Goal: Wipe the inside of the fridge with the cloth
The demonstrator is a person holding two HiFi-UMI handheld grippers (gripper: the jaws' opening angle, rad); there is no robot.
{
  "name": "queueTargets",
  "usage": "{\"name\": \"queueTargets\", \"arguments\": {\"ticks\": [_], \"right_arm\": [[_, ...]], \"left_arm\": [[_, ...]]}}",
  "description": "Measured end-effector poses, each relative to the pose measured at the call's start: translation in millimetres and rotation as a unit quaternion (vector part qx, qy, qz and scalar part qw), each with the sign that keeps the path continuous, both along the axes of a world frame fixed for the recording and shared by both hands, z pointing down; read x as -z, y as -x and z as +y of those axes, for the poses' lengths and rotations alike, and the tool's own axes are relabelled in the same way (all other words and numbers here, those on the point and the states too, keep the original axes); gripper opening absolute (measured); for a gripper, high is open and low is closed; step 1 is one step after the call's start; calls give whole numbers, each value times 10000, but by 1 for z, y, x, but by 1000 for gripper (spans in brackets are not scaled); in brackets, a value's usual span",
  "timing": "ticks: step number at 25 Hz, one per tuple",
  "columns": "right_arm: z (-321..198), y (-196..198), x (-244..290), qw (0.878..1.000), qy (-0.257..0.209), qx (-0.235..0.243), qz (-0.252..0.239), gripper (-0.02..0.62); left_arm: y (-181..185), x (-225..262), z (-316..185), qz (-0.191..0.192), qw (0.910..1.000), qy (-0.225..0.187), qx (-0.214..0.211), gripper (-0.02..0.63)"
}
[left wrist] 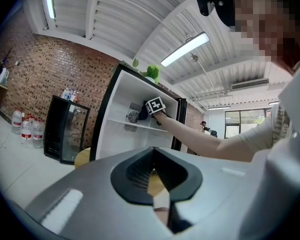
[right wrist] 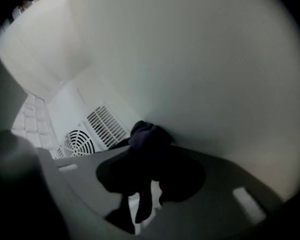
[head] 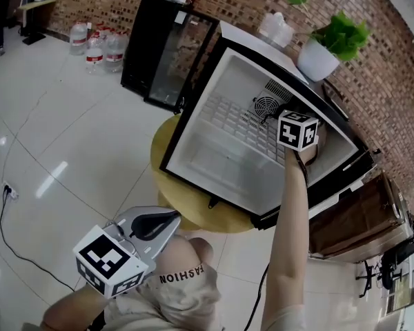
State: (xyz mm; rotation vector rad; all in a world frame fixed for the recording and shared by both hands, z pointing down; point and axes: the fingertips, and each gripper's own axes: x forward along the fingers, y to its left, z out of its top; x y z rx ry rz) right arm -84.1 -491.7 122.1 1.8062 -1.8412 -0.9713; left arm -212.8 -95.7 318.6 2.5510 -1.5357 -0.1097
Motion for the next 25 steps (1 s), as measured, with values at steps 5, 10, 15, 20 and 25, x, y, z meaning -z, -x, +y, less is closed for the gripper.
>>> {"name": "queueTargets", "arguments": {"ticks": [5,10,15,20,25], "right_arm": [[50,92,-14,9892,-180,1347,551,120],[62,206,-37,9683,129,2323,904,121],[30,217,-42,9742,429,2007,942,120],[5,98,-35,9916,476,1013,655,118],[-10,4,-38,9964,714,192,425,118]], "left_arm": [[3,-5,2,-15,10000,45,-67,0],[0,-14,5,78,9999,118,-82,0],[5,-12,5,64,9999,115,-83,0],[4,-11,3,64,9999,112,-114,0],[1,-15,3,66,9997,181,-135,0]]}}
